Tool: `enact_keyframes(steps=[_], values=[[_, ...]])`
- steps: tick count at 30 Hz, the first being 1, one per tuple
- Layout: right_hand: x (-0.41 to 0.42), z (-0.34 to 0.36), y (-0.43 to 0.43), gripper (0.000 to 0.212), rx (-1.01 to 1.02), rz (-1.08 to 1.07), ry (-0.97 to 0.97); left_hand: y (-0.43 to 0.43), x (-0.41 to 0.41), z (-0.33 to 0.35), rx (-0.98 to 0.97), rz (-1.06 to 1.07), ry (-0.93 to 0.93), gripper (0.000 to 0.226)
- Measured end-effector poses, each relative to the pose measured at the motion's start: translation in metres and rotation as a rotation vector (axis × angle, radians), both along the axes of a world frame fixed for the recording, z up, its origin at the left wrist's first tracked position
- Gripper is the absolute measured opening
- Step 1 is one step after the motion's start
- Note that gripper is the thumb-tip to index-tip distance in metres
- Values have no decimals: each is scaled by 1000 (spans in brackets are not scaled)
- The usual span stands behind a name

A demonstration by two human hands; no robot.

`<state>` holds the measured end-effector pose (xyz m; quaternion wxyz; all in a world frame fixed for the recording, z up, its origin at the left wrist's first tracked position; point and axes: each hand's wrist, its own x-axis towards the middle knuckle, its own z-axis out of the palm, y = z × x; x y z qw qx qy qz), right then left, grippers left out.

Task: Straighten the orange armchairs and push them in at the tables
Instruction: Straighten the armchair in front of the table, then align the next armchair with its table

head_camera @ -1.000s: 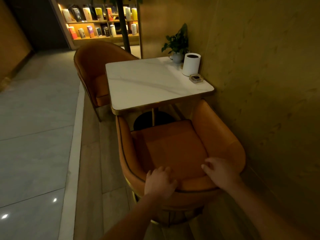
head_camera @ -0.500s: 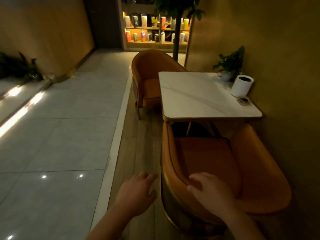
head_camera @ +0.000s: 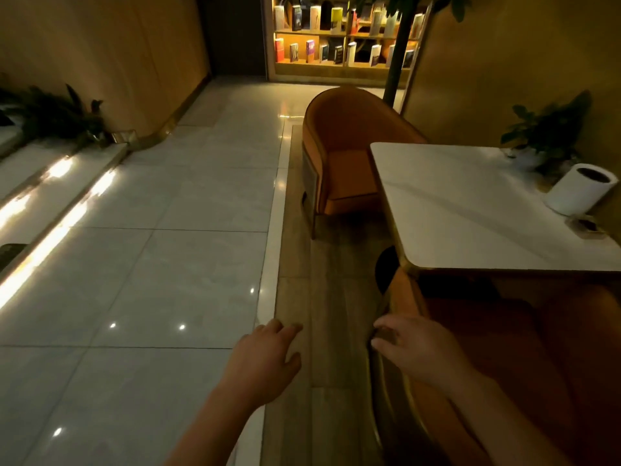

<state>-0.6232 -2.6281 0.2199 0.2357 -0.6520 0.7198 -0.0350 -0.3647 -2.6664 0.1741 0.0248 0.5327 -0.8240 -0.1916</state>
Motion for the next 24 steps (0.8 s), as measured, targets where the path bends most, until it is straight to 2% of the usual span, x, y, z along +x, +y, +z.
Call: enact_keyframes(steps=[7,13,20,24], values=[[30,-14,-156,46,-15,110,35,-139,22,-4,-17,12,-43,56],[25,-37,-328,46,-89,155,45,-307,14,-7,-31,16,-93,57],[24,-28,-516,43,-82,204,49,-495,9,1,-38,62,-82,56],[23,-31,-607,42,-93,171,62,-595,9,-8,-29,20,-84,57]])
